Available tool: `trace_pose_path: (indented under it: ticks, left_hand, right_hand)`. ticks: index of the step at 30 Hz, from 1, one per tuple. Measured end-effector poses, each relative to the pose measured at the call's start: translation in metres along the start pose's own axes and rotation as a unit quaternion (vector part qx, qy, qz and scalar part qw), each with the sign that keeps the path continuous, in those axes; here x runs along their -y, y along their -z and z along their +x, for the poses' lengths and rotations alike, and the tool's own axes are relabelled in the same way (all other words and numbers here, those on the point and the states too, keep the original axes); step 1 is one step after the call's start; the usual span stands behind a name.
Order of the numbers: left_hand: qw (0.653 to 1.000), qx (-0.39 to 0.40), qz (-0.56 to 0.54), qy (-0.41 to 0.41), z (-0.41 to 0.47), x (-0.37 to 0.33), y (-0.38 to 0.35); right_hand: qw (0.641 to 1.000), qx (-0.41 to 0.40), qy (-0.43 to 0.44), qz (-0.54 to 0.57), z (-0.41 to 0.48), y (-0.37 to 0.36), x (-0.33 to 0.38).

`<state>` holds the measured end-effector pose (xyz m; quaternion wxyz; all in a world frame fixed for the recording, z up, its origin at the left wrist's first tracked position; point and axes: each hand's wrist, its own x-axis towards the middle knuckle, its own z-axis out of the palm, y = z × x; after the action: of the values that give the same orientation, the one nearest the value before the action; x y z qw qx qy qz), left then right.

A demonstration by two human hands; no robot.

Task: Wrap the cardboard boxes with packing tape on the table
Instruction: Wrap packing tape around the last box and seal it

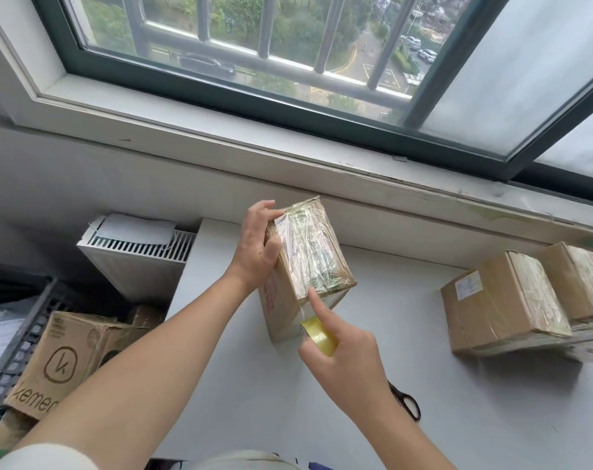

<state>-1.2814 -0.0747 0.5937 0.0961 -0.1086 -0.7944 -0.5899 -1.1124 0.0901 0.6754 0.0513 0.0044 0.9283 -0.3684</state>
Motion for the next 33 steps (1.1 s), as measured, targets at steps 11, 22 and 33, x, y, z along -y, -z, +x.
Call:
trace_pose_path:
  ticks: [11, 22, 33]
  left_hand:
    - [0.949, 0.188, 0.174, -0.186, 0.024, -0.003, 0.041]
    - [0.881, 0.247, 0.288, -0.283, 0.014, -0.003, 0.054]
    - [0.897, 0.172, 0.253, -0.320, -0.015, -0.020, 0.042]
  right_hand:
    - [0.999, -0.023, 0.042, -0.019, 0.002, -0.001, -0.004]
    - [0.999, -0.009, 0.032, -0.023, 0.006, -0.006, -0.006]
    - [0.999, -0.004, 0.043, -0.026, 0.007, 0.000, -0.004]
